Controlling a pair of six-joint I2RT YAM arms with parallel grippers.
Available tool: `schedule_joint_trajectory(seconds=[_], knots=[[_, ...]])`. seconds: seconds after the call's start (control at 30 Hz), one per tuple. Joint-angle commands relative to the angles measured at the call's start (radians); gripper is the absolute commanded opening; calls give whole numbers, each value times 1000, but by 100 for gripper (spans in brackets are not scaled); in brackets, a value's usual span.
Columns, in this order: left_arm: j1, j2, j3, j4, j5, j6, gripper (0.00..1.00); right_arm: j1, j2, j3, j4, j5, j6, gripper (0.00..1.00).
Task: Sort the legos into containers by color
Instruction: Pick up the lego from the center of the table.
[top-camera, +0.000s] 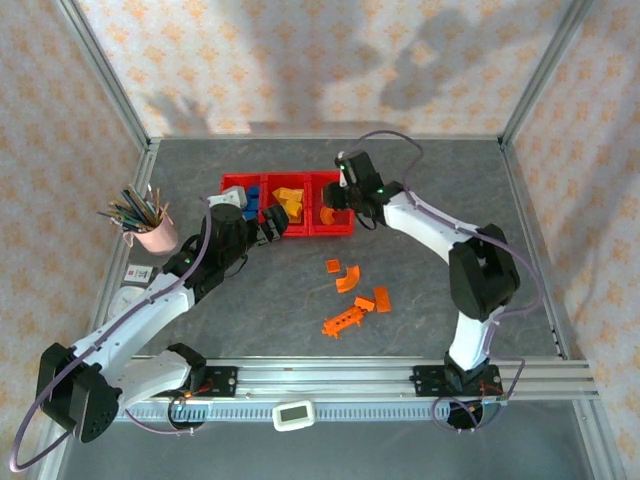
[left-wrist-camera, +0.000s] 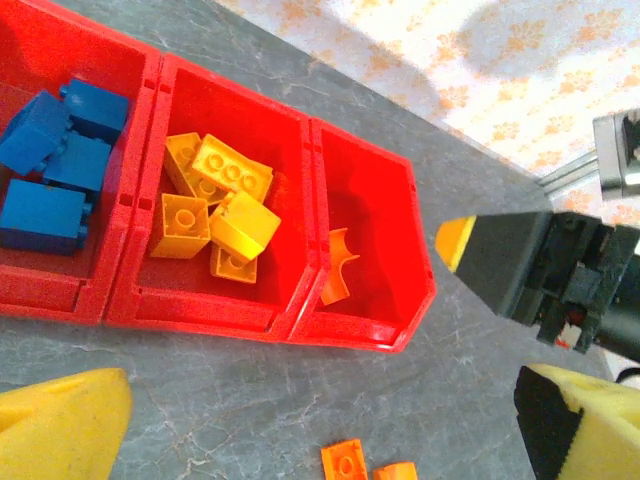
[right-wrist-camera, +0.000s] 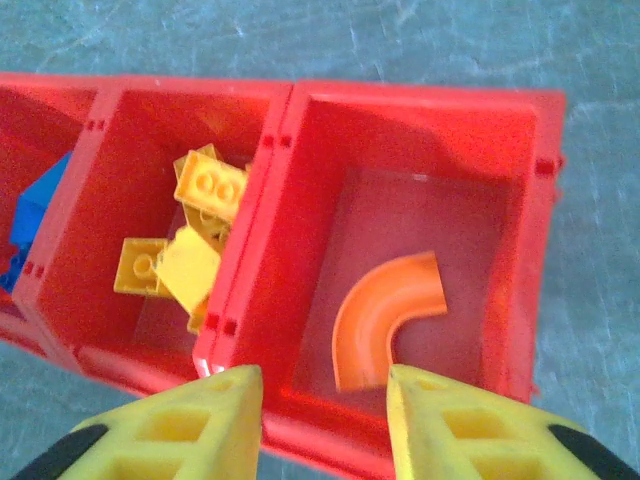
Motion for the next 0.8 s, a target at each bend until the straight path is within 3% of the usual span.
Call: schedule_joint_trajectory(seconds=[0.0, 0.43, 0.77], knots=[[0, -39, -47, 12, 51, -17, 99, 17, -83, -87, -14, 27, 39, 40], [-155, -69, -161, 56, 16, -124, 99, 159, -273, -414, -78, 221, 143, 57], [-213, -33, -199, 111, 7, -173, 99, 183, -276, -519, -57, 244, 267, 62]])
